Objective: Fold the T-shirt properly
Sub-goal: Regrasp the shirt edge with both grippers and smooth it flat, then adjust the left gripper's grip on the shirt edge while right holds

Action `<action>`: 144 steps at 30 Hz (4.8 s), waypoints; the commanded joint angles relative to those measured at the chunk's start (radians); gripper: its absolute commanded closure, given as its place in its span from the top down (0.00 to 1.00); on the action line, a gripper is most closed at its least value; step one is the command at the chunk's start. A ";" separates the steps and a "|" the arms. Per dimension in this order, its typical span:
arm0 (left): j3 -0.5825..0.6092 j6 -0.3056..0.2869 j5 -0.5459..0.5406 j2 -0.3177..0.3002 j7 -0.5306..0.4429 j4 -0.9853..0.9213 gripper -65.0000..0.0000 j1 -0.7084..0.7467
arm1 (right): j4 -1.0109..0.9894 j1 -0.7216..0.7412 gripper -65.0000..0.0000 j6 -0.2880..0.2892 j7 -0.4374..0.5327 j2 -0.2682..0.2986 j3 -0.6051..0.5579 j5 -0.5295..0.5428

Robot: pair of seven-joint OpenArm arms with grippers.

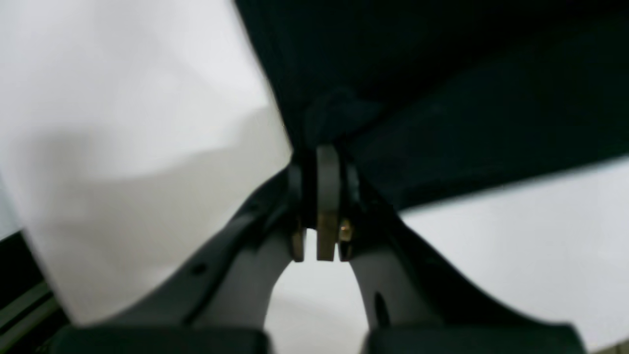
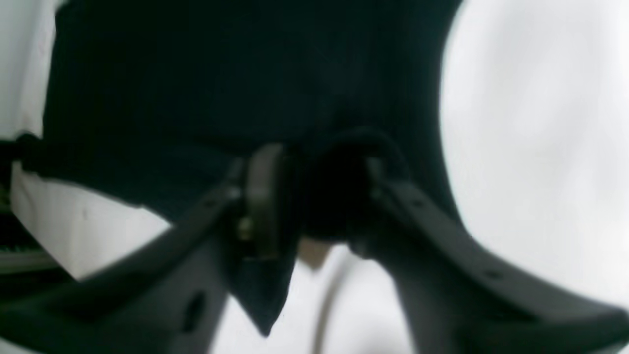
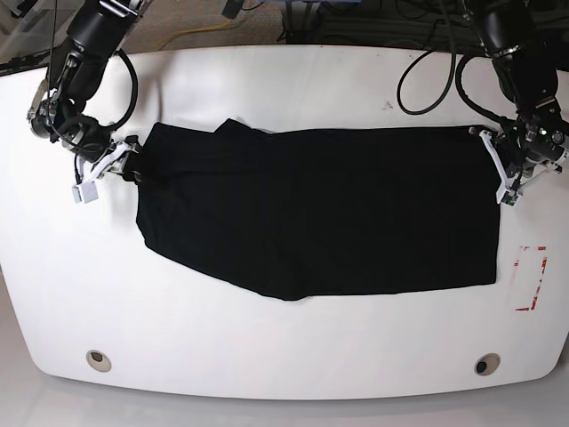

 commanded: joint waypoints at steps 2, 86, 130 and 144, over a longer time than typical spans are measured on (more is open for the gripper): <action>0.021 0.002 -0.006 -0.030 -0.012 -0.063 0.29 -0.061 | -0.008 0.017 0.62 0.003 0.017 0.041 0.005 0.024; -0.119 0.002 -0.109 0.015 -0.132 0.024 0.64 -0.029 | 0.166 -0.055 0.69 -0.006 0.107 0.087 -0.135 -0.362; 0.119 0.002 -0.075 -0.048 0.051 0.041 0.38 0.023 | 0.058 -0.064 0.69 -0.006 0.184 0.015 -0.136 -0.372; 0.050 0.002 0.099 -0.054 -0.054 -0.097 0.38 -0.239 | 0.058 -0.066 0.69 -0.006 0.184 0.016 -0.136 -0.372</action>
